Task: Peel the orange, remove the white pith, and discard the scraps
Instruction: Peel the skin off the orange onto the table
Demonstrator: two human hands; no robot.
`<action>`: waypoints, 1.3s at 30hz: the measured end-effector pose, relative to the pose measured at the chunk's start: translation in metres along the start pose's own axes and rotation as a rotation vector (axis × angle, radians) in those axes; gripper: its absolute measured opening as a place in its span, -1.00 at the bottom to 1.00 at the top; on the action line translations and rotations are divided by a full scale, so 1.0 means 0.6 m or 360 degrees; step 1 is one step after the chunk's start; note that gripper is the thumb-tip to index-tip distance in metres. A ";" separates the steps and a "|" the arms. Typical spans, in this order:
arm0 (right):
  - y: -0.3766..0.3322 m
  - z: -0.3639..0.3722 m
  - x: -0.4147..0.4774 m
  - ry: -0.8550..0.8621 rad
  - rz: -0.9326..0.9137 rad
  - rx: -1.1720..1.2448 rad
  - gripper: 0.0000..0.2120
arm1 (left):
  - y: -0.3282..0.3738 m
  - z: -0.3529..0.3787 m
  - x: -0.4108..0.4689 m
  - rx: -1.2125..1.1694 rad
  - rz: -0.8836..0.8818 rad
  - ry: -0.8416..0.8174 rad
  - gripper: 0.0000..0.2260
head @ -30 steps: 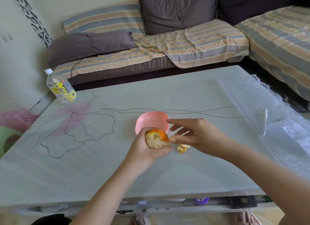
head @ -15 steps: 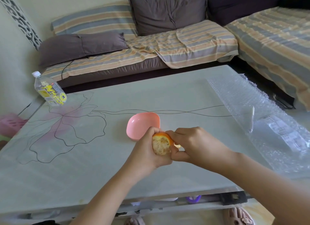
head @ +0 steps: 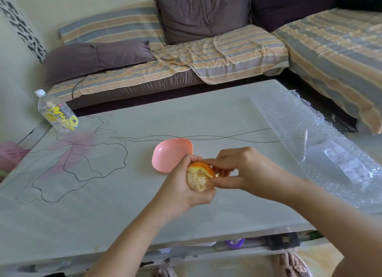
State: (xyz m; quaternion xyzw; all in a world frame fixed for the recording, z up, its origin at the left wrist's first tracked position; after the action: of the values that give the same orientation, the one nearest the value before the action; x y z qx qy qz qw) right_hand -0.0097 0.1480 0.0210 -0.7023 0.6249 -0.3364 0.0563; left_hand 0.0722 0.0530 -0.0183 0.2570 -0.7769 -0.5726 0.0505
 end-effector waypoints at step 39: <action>-0.006 -0.010 0.023 0.0026 -0.0013 -0.0008 -0.87 | -0.007 -0.003 -0.012 0.0017 -0.0162 -0.0597 -0.57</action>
State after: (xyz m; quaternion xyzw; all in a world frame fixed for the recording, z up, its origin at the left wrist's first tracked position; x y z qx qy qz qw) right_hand -0.0100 0.1383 0.0332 -0.7021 0.6234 -0.3407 0.0480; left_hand 0.0808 0.0540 -0.0201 0.1849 -0.7617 -0.6082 -0.1256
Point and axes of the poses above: each hand's wrist, its own x-axis towards the middle knuckle, its own z-axis out of the palm, y = z × x, the point moved 7 cm from there along x, towards the middle knuckle, and after that the axes turned 12 degrees about -z, right-handed, at the moved point
